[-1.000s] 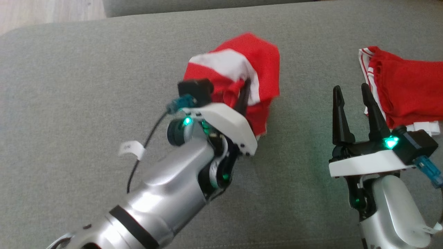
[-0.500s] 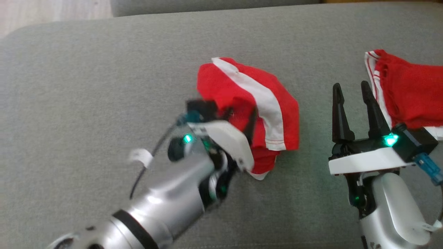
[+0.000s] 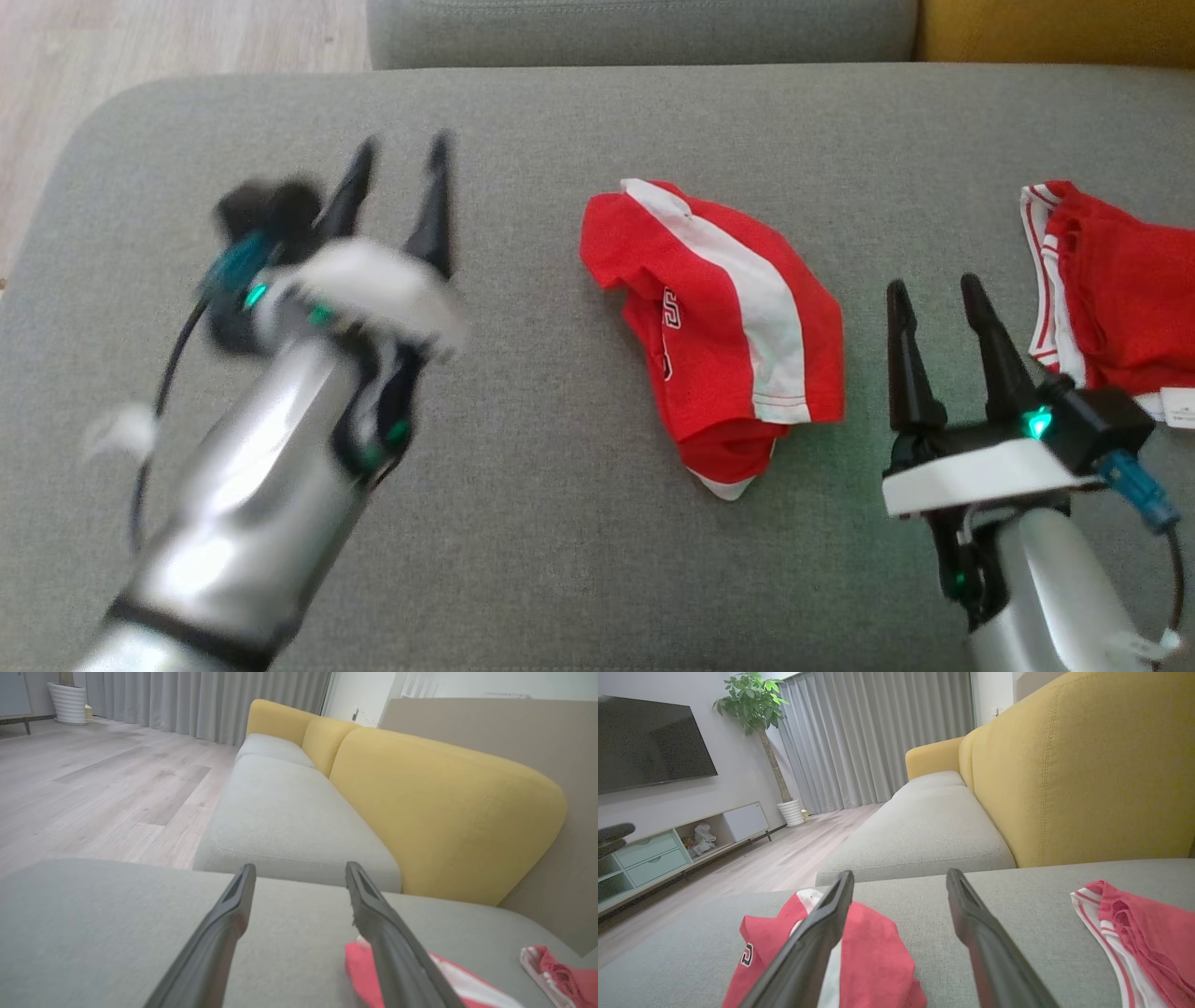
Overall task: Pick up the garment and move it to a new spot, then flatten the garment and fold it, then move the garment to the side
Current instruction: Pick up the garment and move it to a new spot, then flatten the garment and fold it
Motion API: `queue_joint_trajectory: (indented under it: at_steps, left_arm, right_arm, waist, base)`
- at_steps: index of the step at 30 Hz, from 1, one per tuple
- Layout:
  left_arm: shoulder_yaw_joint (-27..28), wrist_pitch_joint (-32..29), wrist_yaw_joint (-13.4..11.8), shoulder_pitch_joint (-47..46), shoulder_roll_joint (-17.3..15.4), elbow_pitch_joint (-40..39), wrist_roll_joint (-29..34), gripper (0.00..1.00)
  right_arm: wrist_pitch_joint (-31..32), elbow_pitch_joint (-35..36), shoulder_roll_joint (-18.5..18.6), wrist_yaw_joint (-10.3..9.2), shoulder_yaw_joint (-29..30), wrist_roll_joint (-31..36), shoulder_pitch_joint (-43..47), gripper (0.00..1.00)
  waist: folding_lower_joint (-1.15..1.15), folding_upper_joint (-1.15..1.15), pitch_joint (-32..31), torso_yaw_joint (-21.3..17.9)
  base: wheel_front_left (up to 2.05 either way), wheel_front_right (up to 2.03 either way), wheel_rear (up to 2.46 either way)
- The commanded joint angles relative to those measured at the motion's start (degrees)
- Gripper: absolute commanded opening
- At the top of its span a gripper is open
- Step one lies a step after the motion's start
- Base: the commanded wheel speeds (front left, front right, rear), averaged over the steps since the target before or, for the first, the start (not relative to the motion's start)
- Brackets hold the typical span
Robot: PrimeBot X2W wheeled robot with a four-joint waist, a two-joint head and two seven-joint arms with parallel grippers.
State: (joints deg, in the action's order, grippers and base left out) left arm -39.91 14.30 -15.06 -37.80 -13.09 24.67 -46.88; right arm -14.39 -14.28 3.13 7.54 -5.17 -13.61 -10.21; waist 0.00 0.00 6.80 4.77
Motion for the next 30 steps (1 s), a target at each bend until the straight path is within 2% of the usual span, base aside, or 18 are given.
queue_joint_trajectory:
  at_steps: [1, 4, 6, 12, 21, 30]
  left_arm:
    - [4.9, 0.69, 0.88, 3.1, -2.74, -3.17, 2.78, 1.0]
    - [11.25, 0.69, 2.05, 11.71, -3.28, -6.33, 6.31, 1.0]
    - [13.31, 0.69, 2.38, 14.43, -2.87, -7.23, 7.29, 1.0]
    - [23.81, 0.7, 5.67, 23.42, 2.2, -9.83, 11.63, 1.0]
    - [28.71, 0.7, 11.34, 22.56, 7.35, -7.69, 16.37, 1.0]
    - [31.02, 0.7, 14.14, 21.36, 9.55, -4.96, 18.84, 1.0]
  right_arm:
    - [-0.61, 1.35, -0.25, -0.05, -1.69, -0.27, 0.08, 1.0]
    - [-0.61, 0.75, -0.25, -0.05, -2.66, -0.68, 1.45, 1.0]
    - [-0.61, 0.56, -0.25, -0.05, -2.9, -0.77, 1.85, 1.0]
    - [-0.04, -0.29, -0.25, -0.05, -4.93, -0.68, 2.62, 1.0]
    - [4.55, -4.24, -0.05, -0.05, -7.21, -0.51, -0.62, 1.0]
    - [5.64, -10.07, 0.59, -0.05, -9.66, -2.5, -6.46, 1.0]
  waist:
    - [0.0, 0.0, -0.38, 0.01]
    - [0.0, 0.0, -0.74, 0.06]
    - [0.0, 0.0, -0.73, 0.18]
    - [0.0, 0.0, -0.48, 1.21]
    - [0.0, 0.0, 1.25, 3.06]
    - [0.0, 0.0, 3.06, 4.53]
  base:
    - [0.0, 0.0, 0.0]
    - [0.0, 0.0, 0.0]
    - [0.0, 0.0, 0.0]
    - [0.0, 0.0, 0.0]
    - [0.0, 0.0, 0.0]
    - [0.0, 0.0, 0.0]
